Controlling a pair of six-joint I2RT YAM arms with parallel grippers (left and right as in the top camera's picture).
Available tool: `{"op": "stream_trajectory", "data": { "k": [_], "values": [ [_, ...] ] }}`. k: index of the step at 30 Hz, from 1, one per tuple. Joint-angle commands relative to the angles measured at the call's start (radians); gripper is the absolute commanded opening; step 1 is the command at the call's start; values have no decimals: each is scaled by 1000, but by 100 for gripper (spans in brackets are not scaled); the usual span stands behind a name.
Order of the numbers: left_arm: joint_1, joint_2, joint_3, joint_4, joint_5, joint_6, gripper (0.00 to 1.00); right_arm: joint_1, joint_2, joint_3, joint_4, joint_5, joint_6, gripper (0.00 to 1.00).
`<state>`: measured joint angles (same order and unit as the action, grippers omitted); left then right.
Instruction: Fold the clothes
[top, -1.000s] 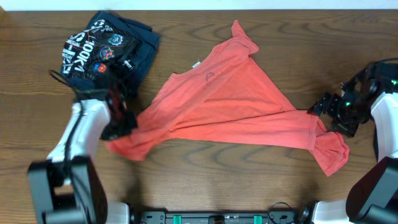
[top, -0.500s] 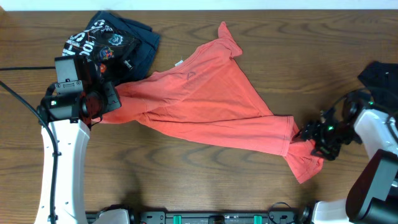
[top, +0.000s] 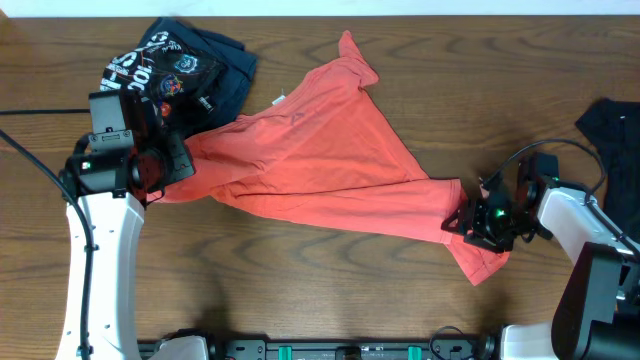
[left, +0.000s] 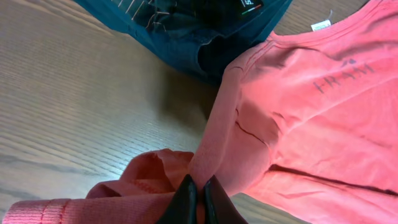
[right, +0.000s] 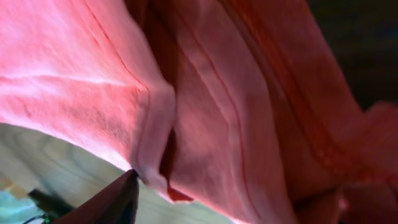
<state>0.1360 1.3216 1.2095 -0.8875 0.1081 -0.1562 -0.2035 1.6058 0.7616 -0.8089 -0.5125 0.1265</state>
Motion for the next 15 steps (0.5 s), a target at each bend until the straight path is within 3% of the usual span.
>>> {"op": "stream_trajectory", "data": {
  "k": [1, 7, 15],
  "values": [
    [6, -8, 8, -4, -3, 6, 6, 12, 11, -12, -34, 27, -11, 68],
    [6, -8, 8, -5, -4, 11, 6, -31, -21, 32, -144, 68, -56, 72],
    [6, -8, 8, -6, -3, 11, 6, -115, -195, 145, -208, 48, -51, 74]
  ]
}}
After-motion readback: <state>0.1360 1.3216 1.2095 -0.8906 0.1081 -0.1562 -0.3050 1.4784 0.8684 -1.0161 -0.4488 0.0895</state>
